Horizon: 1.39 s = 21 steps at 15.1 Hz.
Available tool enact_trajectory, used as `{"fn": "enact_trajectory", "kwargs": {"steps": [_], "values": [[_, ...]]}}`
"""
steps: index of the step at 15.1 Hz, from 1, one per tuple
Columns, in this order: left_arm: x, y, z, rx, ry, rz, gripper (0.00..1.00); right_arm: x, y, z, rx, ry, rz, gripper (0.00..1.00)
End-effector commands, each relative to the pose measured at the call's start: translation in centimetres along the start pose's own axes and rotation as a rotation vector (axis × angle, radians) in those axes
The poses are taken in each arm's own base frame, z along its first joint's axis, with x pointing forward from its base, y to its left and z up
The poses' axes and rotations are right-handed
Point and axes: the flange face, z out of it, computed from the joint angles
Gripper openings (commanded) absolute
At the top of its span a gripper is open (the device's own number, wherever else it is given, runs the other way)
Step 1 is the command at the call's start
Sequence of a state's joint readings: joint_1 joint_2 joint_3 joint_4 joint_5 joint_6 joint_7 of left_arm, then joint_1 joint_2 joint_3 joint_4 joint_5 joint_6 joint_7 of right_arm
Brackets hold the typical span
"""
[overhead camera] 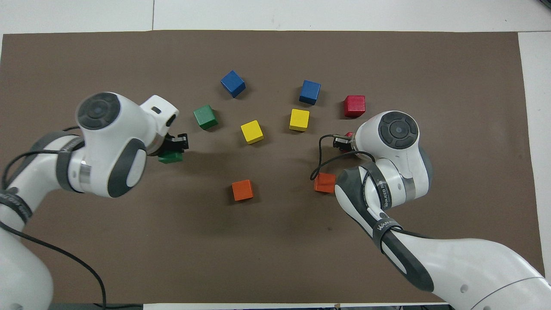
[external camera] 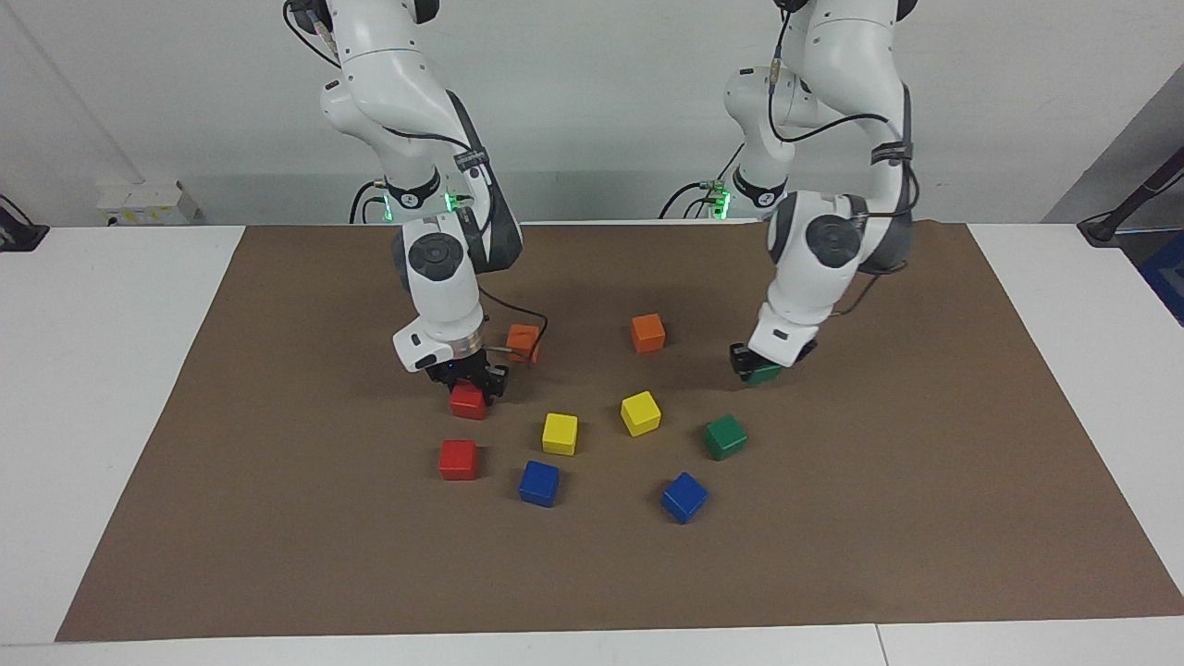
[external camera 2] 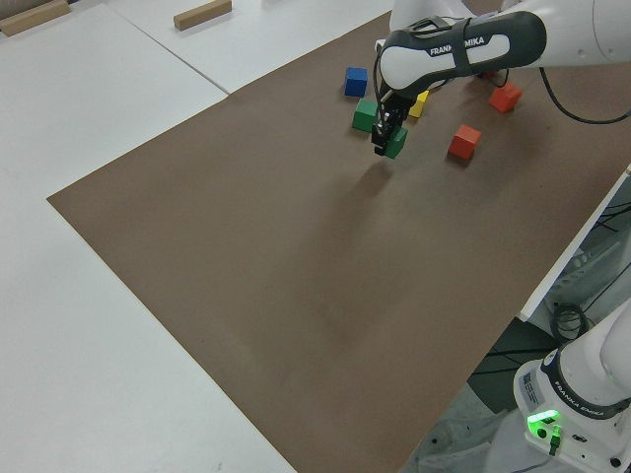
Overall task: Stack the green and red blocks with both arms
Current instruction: 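Place the green block with the left gripper while the right gripper places red, then grasp the other green block with the left gripper while the right gripper grasps red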
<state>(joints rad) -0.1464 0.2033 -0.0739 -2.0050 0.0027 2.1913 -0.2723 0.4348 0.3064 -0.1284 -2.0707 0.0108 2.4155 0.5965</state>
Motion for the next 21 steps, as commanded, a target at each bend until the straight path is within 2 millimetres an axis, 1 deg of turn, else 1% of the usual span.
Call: {"fn": "enact_trajectory", "kwargs": {"steps": [1,3,4,5,6,7,9,10,11,12,13,14,16,17,18,19,20,21], "values": [[2.7,-8.5,-0.4,-0.008,0.049,0.107,0.0,0.0,0.1,-0.4,0.007,-0.003,0.016,0.0],[4.9,-11.2,0.3,0.032,0.068,0.128,0.0,0.3,0.5,-0.7,0.005,-0.006,0.019,0.0],[6.0,-11.9,0.8,0.059,0.071,0.141,0.0,0.4,0.7,-1.1,0.001,-0.014,0.019,0.0],[6.7,-13.0,1.4,0.063,0.073,0.135,0.0,0.5,1.0,-2.3,0.0,-0.017,0.003,0.0],[7.0,-13.7,1.9,0.061,0.081,0.135,0.0,0.7,1.9,-4.0,-0.003,-0.025,-0.032,0.0],[7.1,-14.1,2.3,0.059,0.09,0.129,0.0,1.3,3.6,-5.4,-0.004,-0.036,-0.053,0.0],[6.9,-14.1,3.8,0.054,0.087,0.132,0.0,2.8,8.6,-8.7,0.001,-0.056,-0.121,0.0],[6.8,-14.0,4.2,0.054,0.079,0.134,0.0,3.5,11.4,-9.7,-0.001,-0.077,-0.155,0.0],[6.7,-13.9,4.4,0.054,0.075,0.136,0.0,4.0,14.3,-10.0,-0.001,-0.095,-0.171,0.0],[6.6,-14.0,4.5,0.054,0.073,0.136,0.03,4.6,17.0,-9.8,0.002,-0.096,-0.186,0.0],[6.4,-14.0,4.7,0.054,0.068,0.14,0.63,5.0,19.4,-9.3,0.006,-0.095,-0.218,0.0],[6.5,-14.0,4.6,0.054,0.068,0.142,1.0,5.2,21.1,-8.9,0.011,-0.075,-0.243,0.0],[6.9,-13.8,3.8,0.057,0.074,0.152,1.0,5.9,23.9,-7.9,0.011,-0.038,-0.247,0.0],[7.4,-13.5,2.6,0.058,0.07,0.157,1.0,6.1,24.8,-6.2,0.007,-0.037,-0.259,0.0],[8.2,-12.8,0.6,0.051,0.05,0.152,1.0,6.4,25.1,-5.1,0.004,-0.013,-0.271,0.0],[9.2,-10.5,-2.6,0.02,0.037,0.142,1.0,6.6,25.1,-4.0,-0.002,-0.002,-0.277,0.0],[9.7,-6.2,-4.3,-0.027,-0.006,0.102,1.0,6.7,25.2,-3.2,-0.007,-0.004,-0.281,0.0],[10.2,-3.2,-5.8,-0.031,-0.027,0.009,1.0,6.9,25.1,-2.3,-0.01,-0.001,-0.283,0.0]]}}
